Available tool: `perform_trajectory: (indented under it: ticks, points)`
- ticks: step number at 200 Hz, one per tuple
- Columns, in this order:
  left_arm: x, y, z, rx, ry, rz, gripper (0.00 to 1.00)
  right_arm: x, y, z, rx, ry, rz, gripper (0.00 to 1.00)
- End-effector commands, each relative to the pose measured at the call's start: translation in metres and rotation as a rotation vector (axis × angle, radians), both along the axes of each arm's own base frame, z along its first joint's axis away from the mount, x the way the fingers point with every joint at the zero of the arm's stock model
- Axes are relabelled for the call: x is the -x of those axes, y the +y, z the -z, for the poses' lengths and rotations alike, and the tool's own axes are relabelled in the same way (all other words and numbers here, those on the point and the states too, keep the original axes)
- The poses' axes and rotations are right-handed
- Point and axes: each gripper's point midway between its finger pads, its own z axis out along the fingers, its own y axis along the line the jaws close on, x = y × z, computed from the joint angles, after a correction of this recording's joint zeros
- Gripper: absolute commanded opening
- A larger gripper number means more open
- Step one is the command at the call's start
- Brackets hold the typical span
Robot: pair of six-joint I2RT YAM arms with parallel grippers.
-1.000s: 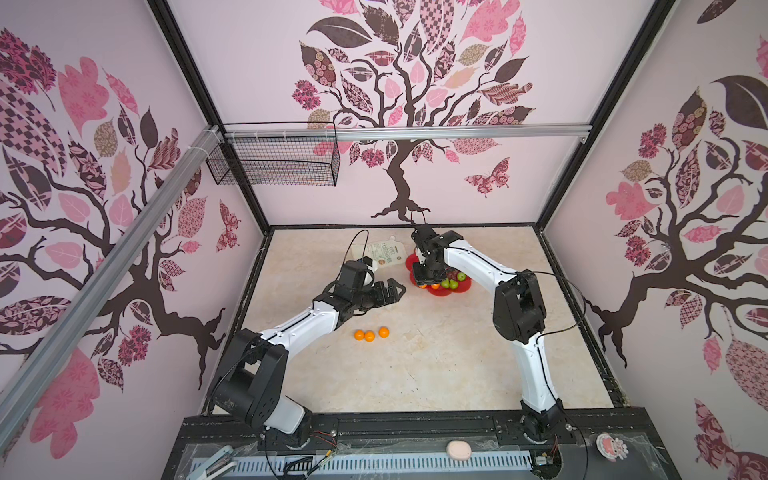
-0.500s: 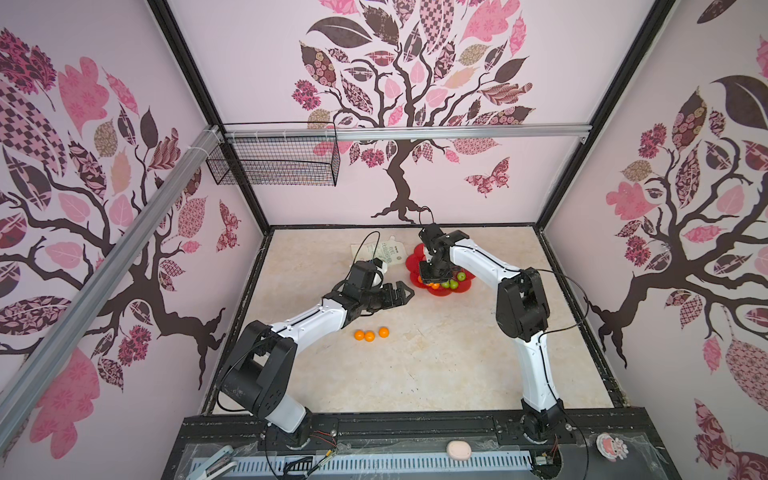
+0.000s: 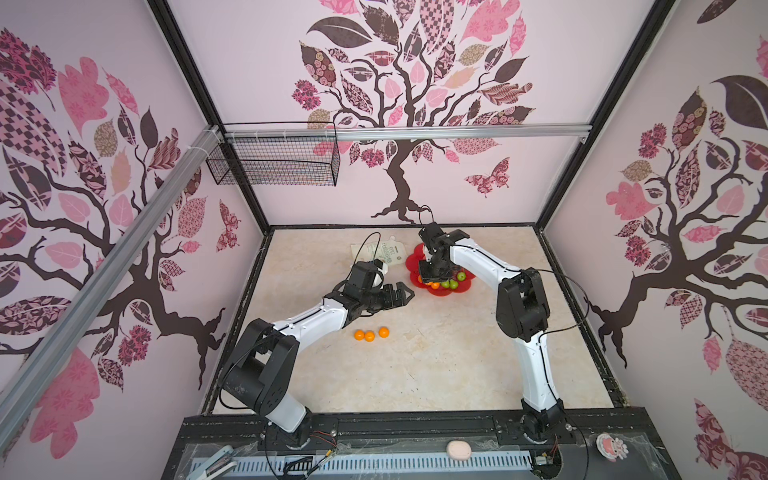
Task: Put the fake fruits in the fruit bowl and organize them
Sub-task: 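Lower the kumquat into the bowl and open the right gripper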
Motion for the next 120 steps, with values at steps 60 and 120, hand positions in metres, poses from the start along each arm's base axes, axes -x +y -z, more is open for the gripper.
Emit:
perform_trajectory:
  ticks: [60,120]
  points:
    - [-0.004,-0.008,-0.01,0.019,-0.025,0.02,0.98,-0.001,0.0,0.007,0.004,0.032,-0.003,0.41]
    - [-0.005,-0.008,-0.011,0.017,-0.025,0.021,0.98,-0.002,0.0,0.009,0.005,0.036,-0.002,0.42]
